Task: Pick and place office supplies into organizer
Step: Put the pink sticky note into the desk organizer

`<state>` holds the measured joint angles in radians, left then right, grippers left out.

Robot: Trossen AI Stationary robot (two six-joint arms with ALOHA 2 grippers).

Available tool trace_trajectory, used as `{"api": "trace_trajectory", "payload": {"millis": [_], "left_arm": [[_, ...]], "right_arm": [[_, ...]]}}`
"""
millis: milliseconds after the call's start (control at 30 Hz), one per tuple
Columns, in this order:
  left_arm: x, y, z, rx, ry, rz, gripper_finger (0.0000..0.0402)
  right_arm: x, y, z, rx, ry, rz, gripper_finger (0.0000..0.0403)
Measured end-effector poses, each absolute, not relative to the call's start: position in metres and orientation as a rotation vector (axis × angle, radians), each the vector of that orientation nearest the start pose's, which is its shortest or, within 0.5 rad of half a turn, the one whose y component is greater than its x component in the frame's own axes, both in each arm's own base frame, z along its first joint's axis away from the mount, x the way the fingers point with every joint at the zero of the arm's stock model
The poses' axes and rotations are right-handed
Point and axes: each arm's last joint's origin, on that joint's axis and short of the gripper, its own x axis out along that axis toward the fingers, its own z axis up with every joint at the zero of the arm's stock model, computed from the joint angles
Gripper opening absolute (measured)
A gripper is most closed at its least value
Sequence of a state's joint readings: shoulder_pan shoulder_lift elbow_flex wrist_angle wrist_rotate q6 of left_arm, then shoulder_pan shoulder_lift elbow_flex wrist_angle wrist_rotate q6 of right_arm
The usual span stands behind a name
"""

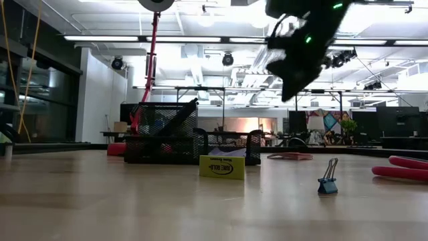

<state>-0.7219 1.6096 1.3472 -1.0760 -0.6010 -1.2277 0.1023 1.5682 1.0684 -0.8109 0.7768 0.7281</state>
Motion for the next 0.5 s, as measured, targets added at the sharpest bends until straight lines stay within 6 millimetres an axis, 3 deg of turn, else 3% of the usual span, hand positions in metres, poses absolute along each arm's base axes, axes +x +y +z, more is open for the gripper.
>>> {"api": "trace_trajectory", "payload": {"millis": [100, 267, 500], "left_arm": [[0.239, -0.188, 0.273, -0.281, 0.874, 0.522, 0.0001], [0.24, -0.187, 0.274, -0.238, 0.844, 0.528, 0.0001], [0.241, -0.185, 0.276, -0.166, 0.75, 0.566, 0.0001]], "right_arm": [[0.272, 0.026, 0.203, 0.11, 0.713, -0.989, 0.0113], [0.261, 0.039, 0.174, 0.049, 0.702, -0.869, 0.0178], [0.248, 0.026, 0.149, 0.041, 0.78, -0.832, 0.0172]]}}
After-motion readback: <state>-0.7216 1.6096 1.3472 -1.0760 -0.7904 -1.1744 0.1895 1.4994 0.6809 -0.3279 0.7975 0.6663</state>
